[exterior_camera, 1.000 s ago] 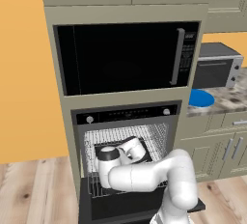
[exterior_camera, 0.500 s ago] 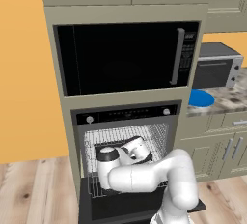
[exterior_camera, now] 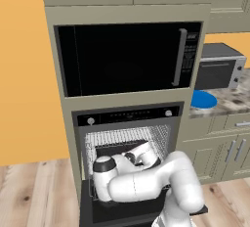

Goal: Take the baked cake out of the oven and place it on the plate for cooling. Then close the oven door.

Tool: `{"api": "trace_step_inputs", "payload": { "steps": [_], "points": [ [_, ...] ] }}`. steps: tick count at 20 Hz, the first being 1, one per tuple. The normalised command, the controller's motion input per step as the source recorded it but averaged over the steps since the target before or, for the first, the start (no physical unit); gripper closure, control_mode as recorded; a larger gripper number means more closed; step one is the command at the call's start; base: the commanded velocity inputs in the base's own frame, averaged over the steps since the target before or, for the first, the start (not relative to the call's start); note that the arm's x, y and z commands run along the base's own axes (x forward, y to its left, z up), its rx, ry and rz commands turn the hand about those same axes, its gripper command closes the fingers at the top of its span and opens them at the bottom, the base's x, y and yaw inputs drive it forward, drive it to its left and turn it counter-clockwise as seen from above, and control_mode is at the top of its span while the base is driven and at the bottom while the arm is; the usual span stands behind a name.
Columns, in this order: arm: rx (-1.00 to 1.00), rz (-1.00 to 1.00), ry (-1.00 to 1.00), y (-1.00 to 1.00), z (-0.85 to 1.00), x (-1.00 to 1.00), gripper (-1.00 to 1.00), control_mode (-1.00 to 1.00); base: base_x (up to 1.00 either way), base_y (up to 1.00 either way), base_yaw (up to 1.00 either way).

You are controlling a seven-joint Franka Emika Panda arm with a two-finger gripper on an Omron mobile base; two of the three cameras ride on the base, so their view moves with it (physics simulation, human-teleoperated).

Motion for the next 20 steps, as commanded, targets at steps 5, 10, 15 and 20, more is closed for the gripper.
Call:
{"api": "trace_step_inputs", "payload": {
  "steps": [5,10,15,20],
  "points": [
    [0.00,0.00,0.02,-0.11,0.18,-0.59,1.00,-1.00,0.00,0.00,0.00],
    [0.00,0.00,0.00,-0.03,0.02,-0.53,1.00,-1.00,0.00,0.00,0.00],
    [0.00,0.00,0.01,0.00,0.08,-0.29,1.00,-1.00,0.00,0.00,0.00],
    [0.00,0.00,0.01,0.00,0.16,-0.15,1.00,-1.00,0.00,0.00,0.00]
  ]
}}
